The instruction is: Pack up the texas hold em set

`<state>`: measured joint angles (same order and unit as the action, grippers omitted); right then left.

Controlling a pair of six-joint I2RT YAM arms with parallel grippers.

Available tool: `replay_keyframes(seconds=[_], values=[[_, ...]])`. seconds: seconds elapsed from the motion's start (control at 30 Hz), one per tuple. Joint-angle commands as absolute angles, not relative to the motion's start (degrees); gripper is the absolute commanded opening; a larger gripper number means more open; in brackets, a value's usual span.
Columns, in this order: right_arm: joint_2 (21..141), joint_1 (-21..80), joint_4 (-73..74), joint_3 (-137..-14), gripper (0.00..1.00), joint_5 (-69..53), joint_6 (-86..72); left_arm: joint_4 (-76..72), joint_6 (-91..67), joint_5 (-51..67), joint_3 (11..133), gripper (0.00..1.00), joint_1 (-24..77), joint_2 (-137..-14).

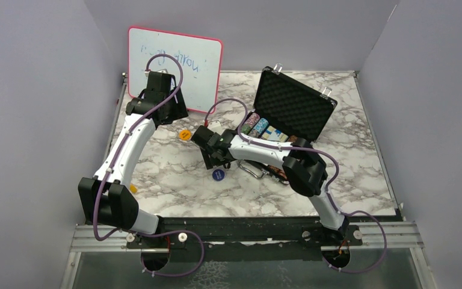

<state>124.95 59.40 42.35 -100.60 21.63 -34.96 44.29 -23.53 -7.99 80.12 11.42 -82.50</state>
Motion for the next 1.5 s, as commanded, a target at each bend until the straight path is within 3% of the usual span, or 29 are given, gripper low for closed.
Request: replay_keyframes(seconds=[0.0, 0.4, 0.67, 1.17, 1.47], values=[[126.2, 59.3, 46.3, -100.9, 0.76, 23.0, -35.3, 43.9, -23.2, -6.6, 79.2, 0.72, 11.3, -81.5], [124.3, 59.3, 47.6, -98.2, 0.79, 18.1, -33.3, 43.7, -22.8, -5.8, 78.8, 0.72, 11.3, -81.6], [121.9, 59.3, 49.3, -94.7, 0.72, 16.6, -33.6, 43.6, -22.6, -5.8, 78.8, 0.72, 11.3, -81.5], [121.5, 59.3, 53.5, -92.1, 0.76, 6.9, -33.7, 43.6, -22.6, -5.3, 78.7, 0.72, 11.3, -81.4], [122.3, 59.3, 45.1, -90.1, 0.75, 9.8, -31.3, 43.3, -22.7, -4.4, 77.9, 0.72, 11.4, -81.5]])
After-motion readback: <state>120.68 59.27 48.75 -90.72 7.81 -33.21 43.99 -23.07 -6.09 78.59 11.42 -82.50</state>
